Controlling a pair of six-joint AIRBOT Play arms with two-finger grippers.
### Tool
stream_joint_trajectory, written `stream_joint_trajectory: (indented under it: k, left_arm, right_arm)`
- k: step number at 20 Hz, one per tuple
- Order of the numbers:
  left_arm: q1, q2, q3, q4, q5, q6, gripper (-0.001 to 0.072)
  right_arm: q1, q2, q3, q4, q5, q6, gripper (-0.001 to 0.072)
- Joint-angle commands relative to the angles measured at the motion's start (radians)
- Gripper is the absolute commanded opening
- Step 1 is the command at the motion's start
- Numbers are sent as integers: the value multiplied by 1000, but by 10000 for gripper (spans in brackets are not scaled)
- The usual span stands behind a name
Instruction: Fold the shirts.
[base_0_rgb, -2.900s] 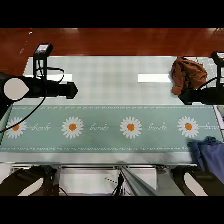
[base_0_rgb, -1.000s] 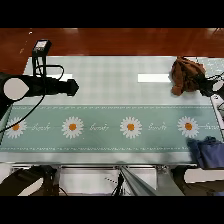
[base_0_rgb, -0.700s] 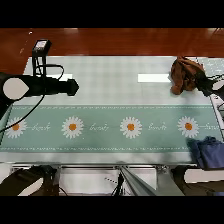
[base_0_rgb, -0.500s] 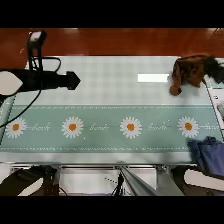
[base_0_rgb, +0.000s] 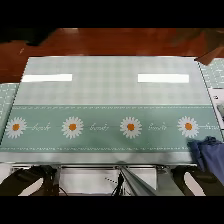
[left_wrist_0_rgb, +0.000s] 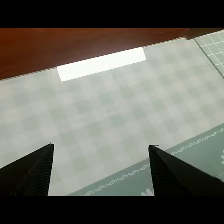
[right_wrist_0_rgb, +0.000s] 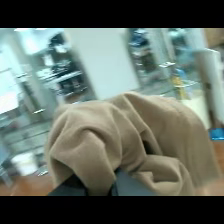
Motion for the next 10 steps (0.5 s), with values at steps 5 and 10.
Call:
stream_joint_trajectory:
  k: [5, 10]
  left_arm:
    - [0, 35, 108, 0, -269, -25, 715]
    - [0, 35, 31, 13, -269, -25, 714]
  right_arm:
    - [225, 77, 11, 123, 587, -16, 27]
    - [674, -124, -8, -87, 589, 84, 27]
